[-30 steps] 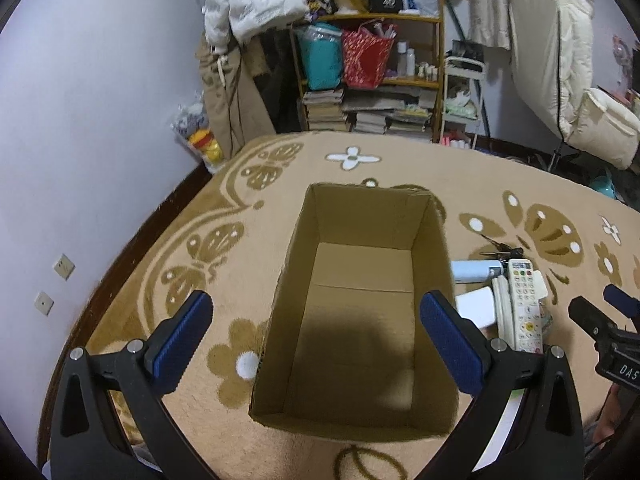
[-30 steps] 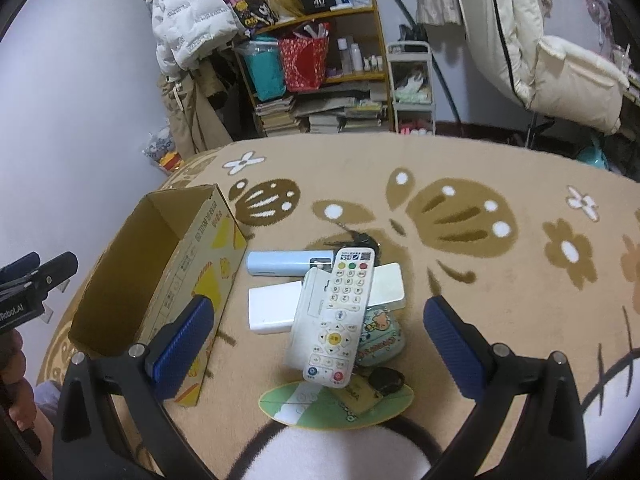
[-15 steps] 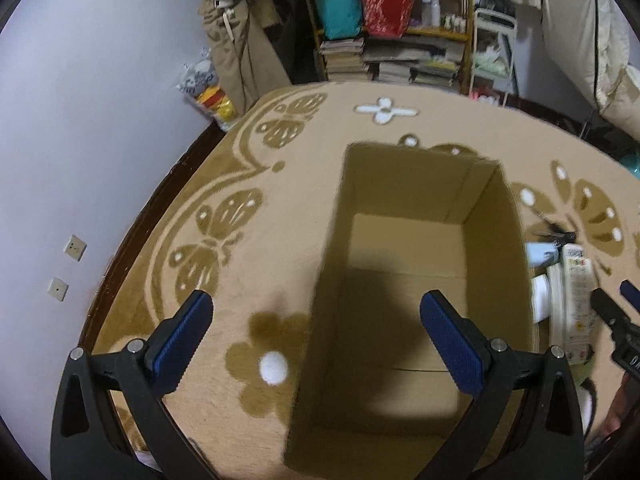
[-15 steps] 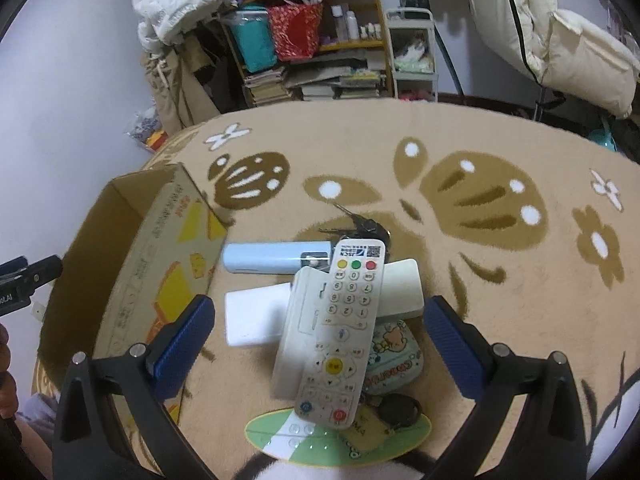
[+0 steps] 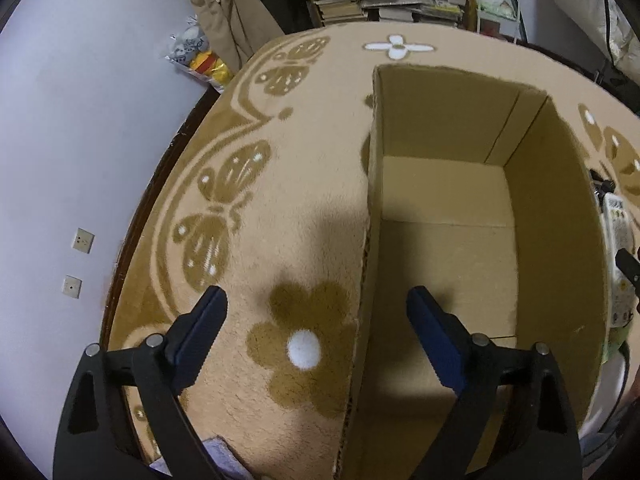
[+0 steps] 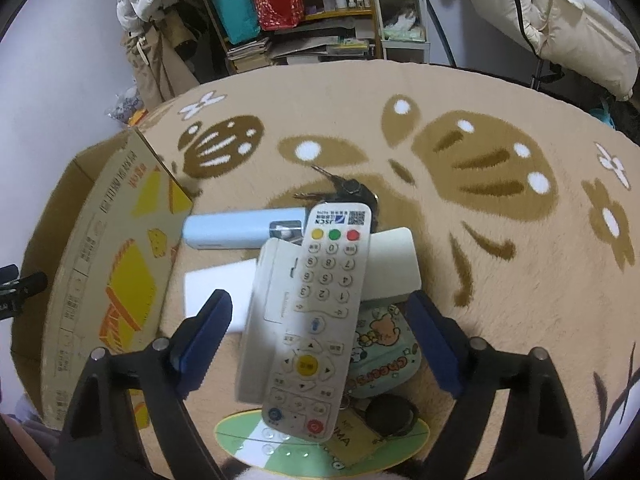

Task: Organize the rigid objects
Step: 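Clamp the box wall with the left tool while the right tool grasps the white remote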

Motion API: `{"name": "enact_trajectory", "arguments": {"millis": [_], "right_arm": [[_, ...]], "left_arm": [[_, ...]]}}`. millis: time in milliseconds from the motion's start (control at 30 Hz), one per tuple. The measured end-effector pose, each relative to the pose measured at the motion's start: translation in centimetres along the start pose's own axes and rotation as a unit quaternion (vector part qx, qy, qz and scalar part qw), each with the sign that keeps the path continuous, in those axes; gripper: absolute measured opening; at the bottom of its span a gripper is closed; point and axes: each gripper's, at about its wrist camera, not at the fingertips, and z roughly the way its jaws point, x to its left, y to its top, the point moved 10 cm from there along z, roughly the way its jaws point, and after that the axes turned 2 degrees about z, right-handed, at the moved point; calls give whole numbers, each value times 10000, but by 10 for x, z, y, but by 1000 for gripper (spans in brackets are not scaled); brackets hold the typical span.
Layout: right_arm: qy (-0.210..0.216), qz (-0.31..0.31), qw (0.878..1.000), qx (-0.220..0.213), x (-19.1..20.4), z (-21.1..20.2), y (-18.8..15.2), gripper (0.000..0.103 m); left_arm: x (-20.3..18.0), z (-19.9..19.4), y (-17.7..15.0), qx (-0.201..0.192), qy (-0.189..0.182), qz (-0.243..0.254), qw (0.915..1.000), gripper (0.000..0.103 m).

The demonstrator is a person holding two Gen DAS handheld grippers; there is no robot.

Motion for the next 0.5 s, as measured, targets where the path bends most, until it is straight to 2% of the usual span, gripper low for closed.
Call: {"name": "enact_trajectory", "arguments": {"millis": [100, 167, 300, 500], "right_arm": [[-45, -6, 9999, 122, -2, 9, -4, 82], [-51, 6, 10000, 84, -3, 8, -4, 82], [-47, -3, 10000, 87, -2, 8, -3, 82], [-39, 24, 10000, 77, 1, 7, -9, 82]], "left_arm": [[1, 11, -5, 203, -166, -117, 9996, 88], [4, 20, -10, 369, -244, -257, 9987, 88], [8, 31, -16, 562, -59, -292, 9980, 86], [1, 32, -20, 608, 117, 0, 9981, 72]]}}
